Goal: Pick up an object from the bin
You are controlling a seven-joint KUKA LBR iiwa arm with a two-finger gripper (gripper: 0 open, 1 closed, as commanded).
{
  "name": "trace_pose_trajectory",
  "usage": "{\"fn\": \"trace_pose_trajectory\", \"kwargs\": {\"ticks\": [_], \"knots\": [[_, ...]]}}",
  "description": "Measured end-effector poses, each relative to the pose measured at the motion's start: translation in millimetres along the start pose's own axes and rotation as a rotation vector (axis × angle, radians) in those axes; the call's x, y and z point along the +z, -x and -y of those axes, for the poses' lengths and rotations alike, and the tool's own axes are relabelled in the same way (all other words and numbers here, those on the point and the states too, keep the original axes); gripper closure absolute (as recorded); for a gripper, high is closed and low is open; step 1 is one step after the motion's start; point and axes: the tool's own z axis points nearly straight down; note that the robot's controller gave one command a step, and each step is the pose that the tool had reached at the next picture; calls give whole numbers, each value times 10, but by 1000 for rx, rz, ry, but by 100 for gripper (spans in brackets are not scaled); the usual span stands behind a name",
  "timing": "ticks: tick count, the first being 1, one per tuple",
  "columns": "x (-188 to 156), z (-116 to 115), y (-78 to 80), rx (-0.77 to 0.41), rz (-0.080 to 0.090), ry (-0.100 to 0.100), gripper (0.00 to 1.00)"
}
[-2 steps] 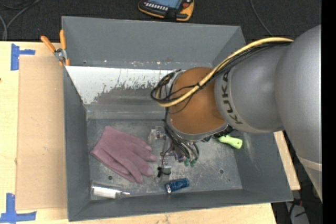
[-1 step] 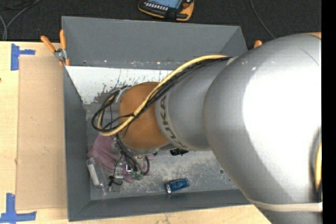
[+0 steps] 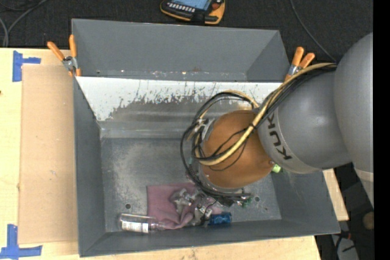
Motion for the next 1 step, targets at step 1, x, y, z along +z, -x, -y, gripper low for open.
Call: {"fn": "trace_pose_trajectory", "kwargs": {"ticks": [1], "knots": [[-2, 125, -196, -51, -1, -2, 100]]}}
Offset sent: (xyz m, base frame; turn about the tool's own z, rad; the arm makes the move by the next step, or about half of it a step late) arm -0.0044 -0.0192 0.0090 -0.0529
